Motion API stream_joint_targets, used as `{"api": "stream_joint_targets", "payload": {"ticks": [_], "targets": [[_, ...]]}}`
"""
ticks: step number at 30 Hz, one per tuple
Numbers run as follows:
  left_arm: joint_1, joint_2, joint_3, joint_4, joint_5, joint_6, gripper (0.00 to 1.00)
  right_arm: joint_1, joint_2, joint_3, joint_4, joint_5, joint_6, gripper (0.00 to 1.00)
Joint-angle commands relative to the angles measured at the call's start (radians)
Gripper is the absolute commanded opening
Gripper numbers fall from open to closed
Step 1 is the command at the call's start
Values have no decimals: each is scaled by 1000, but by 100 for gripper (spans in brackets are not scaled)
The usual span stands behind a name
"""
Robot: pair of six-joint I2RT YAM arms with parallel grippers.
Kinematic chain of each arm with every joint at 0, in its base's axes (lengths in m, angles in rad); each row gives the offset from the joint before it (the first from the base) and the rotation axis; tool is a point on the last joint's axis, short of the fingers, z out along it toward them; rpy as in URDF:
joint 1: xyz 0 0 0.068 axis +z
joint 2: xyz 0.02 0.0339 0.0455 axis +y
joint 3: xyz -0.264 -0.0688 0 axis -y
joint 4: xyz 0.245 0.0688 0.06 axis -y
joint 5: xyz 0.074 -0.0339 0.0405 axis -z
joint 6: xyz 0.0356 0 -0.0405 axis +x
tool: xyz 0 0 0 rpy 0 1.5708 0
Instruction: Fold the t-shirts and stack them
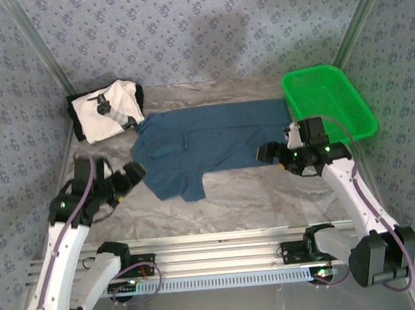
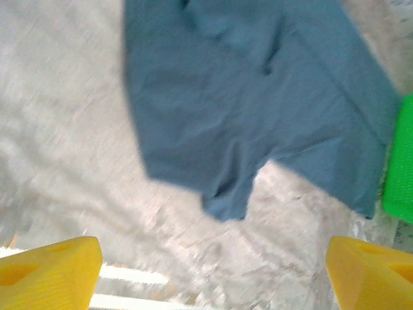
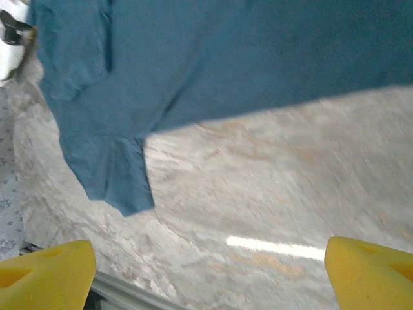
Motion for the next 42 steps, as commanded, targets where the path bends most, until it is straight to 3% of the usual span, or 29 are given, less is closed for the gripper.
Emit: {"api": "stream_joint_targets", "payload": {"ticks": [1,9,12,14,18,21,34,38,42], "targets": [[0,-111,-98,-95,-8,-100,87,-24,-41,-57,-39,-60,18,94],[-5,-79,-215,-87,3,-102,83,-35,30,-95,-50,-71,-40,94],[-7,-44,-247,22,30,-122,83,-37,53,-112,-24,-72,-38,94],[-22,21,-282,133,83,-162,80,-42,74,-113,-22,-65,-40,94],[-154,179,-292,306,60,-239,79,-71,105,-101,-20,-67,-61,94],[-192,298,-285,419,60,-259,74,-98,125,-95,-14,-74,-73,94],[-215,620,-228,617,16,-239,60,-133,147,-109,19,-96,-82,93],[-218,715,-203,675,15,-228,52,-134,159,-109,27,-104,-86,93],[-227,795,-149,650,9,-180,32,-135,163,-107,28,-109,-92,93]]}}
